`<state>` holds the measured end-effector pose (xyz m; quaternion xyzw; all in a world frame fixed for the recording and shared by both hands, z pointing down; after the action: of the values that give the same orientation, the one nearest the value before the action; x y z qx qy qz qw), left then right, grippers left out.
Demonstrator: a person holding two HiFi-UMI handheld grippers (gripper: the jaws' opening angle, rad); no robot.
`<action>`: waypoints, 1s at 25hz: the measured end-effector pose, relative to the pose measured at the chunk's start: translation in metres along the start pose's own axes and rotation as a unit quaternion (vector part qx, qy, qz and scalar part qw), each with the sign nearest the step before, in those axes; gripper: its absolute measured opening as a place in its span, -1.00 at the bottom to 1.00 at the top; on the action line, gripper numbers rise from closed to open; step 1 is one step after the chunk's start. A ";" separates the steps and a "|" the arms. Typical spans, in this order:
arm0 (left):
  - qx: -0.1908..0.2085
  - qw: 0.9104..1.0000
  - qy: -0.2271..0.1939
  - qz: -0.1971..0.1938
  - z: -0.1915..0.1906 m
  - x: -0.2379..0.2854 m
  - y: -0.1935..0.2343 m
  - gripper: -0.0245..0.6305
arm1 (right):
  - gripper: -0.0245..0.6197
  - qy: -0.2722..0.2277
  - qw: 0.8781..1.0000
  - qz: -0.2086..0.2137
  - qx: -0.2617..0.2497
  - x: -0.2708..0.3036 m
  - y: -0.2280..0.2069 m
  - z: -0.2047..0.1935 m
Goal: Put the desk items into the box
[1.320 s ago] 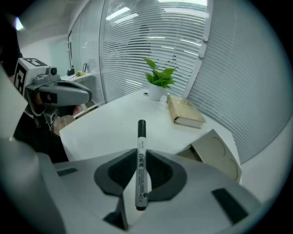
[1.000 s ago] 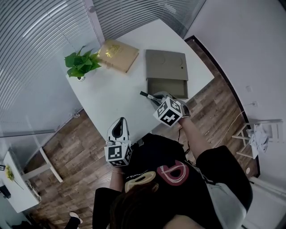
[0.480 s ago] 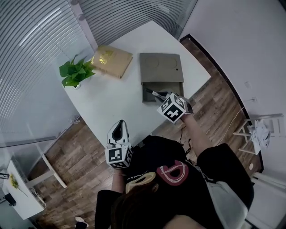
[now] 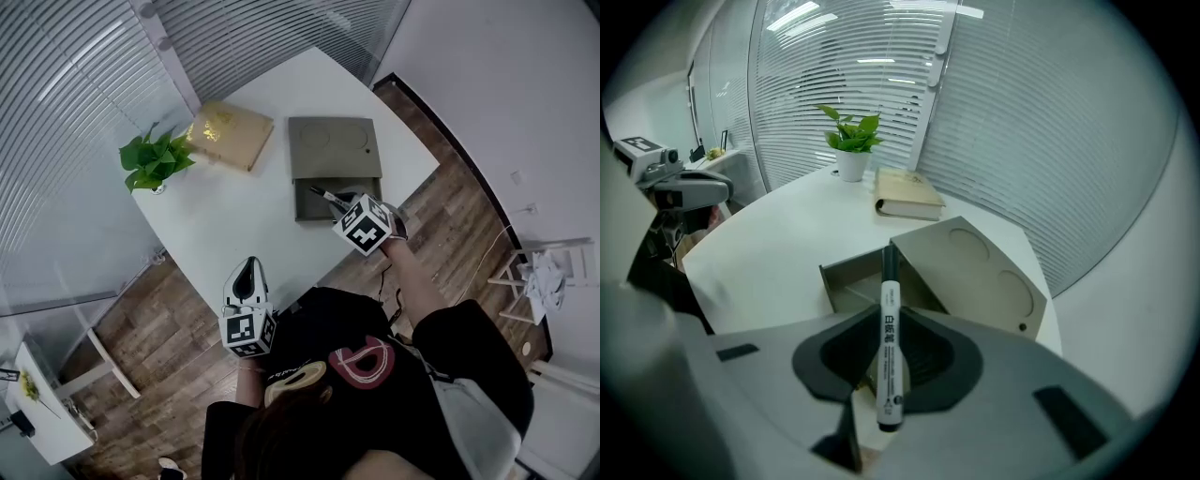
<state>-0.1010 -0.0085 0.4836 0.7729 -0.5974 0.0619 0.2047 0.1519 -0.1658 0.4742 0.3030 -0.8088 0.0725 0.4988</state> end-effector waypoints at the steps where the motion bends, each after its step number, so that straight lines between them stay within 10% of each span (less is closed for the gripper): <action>1: -0.001 1.000 0.001 0.001 0.000 0.000 0.001 -0.87 | -0.70 0.001 1.000 -0.001 0.000 0.000 -0.002 -0.001; 25: -0.015 0.998 0.014 0.063 -0.003 -0.009 0.009 -0.87 | -0.70 0.050 0.999 0.009 -0.010 0.031 -0.028 -0.011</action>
<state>-0.1116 -0.0009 0.4856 0.7292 -0.6431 0.0767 0.2209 0.1655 -0.1967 0.5012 0.2862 -0.7861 0.0841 0.5413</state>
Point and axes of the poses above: the fingertips, and each gripper's own axes: x forward along the fingers, y to its left, z out of its top, the point moved 10 cm from there along -x, backward along the fingers, and after that the axes turned 2 degrees about z, right-handed, at the moved point
